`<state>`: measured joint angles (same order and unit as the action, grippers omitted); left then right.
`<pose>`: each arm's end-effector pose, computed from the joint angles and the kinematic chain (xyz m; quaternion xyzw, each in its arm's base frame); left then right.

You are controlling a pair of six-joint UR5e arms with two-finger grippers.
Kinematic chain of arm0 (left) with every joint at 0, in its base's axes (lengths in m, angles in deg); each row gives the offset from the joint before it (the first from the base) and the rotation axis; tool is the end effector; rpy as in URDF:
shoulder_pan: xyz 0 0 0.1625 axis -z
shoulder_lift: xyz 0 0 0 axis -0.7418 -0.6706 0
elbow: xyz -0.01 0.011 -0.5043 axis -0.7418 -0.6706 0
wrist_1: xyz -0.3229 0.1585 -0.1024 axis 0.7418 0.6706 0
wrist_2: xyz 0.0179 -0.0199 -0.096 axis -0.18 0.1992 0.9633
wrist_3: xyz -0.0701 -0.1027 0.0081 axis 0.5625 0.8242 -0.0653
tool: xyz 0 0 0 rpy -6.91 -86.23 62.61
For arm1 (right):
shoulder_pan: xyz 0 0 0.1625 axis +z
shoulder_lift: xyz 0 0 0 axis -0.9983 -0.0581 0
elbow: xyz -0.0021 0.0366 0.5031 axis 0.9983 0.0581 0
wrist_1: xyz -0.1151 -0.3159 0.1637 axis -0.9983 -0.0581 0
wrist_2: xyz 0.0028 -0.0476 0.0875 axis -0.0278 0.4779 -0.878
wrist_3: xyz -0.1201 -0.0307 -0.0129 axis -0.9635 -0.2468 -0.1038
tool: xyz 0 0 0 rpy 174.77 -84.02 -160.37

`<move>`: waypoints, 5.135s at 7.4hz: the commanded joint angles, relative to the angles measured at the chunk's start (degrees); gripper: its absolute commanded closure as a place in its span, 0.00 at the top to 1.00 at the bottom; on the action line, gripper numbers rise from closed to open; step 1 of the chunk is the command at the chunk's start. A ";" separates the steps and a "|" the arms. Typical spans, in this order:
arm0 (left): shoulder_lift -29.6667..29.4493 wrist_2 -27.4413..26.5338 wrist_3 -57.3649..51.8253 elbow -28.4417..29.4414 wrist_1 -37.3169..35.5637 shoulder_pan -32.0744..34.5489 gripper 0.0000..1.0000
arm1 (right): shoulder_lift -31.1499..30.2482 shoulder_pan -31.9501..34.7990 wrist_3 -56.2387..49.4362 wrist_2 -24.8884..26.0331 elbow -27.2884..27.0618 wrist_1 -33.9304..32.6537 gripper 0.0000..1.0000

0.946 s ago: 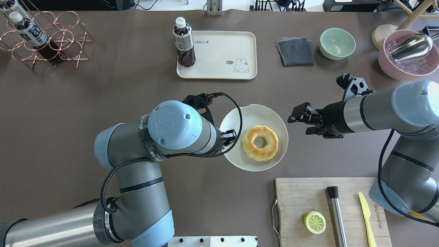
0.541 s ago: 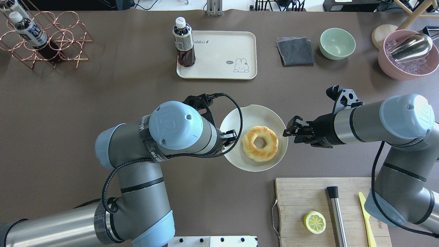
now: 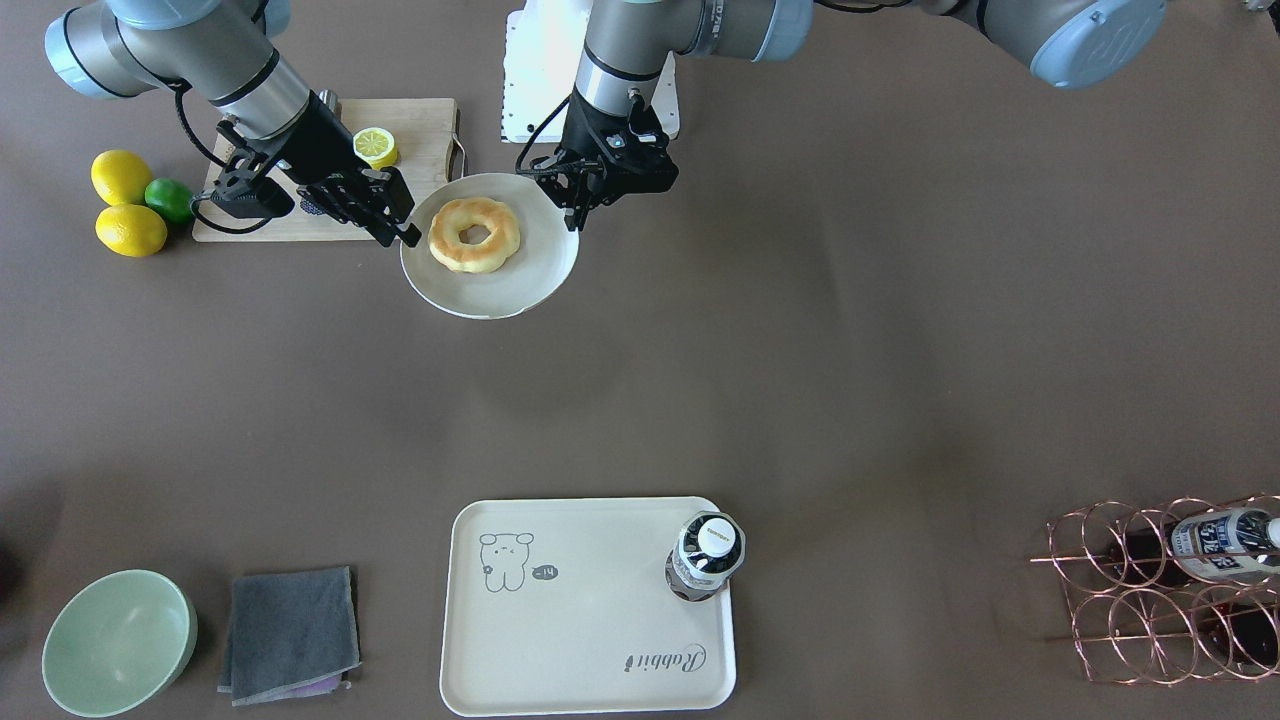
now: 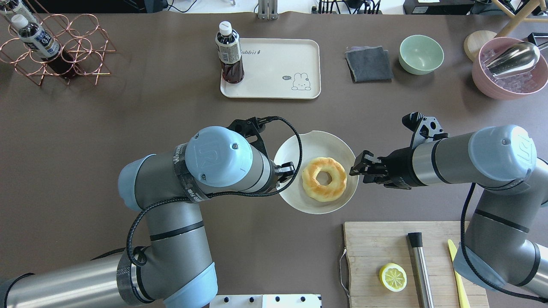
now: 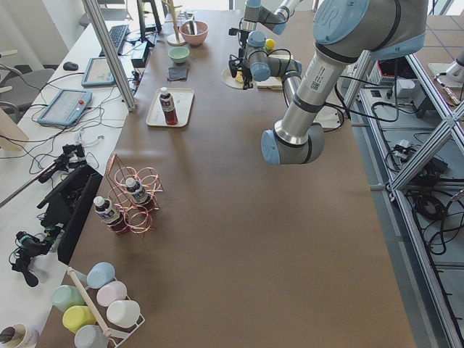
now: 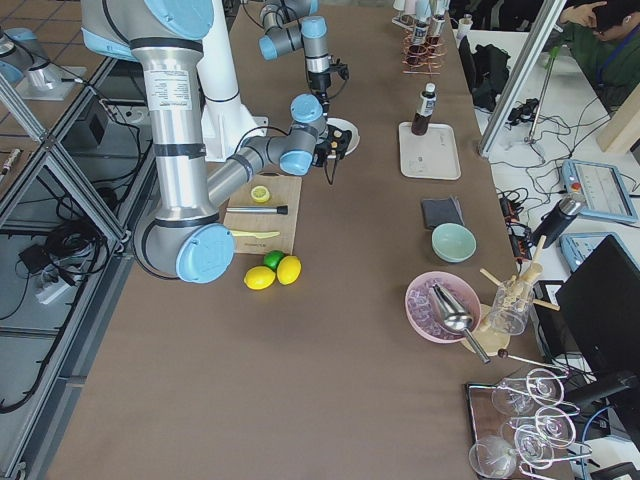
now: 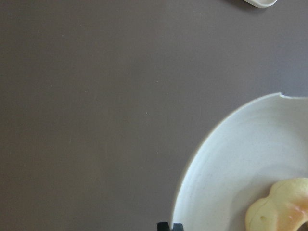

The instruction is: Place donut on tray

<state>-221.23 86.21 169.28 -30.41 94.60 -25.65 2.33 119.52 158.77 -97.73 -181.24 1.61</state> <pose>0.6075 -0.3684 0.2203 0.0035 0.5089 -0.1507 0.8475 -0.3727 -0.3480 0.4361 -0.0187 -0.5596 0.1844 0.8077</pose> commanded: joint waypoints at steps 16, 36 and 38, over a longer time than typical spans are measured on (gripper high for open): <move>15.12 19.82 -39.84 -8.27 0.53 19.65 0.98 | 6.73 7.21 12.17 0.30 7.56 -1.57 0.00; 40.28 41.22 -91.35 1.02 4.93 55.95 0.98 | 13.24 23.70 -29.17 -2.04 9.39 -38.49 1.00; 39.84 40.70 -101.19 2.45 -3.99 63.51 0.98 | 3.40 37.04 -55.75 -10.82 9.01 -38.50 1.00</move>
<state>-181.14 127.12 77.01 -29.64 97.68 31.24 14.47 145.70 125.43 -101.63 -170.94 -36.32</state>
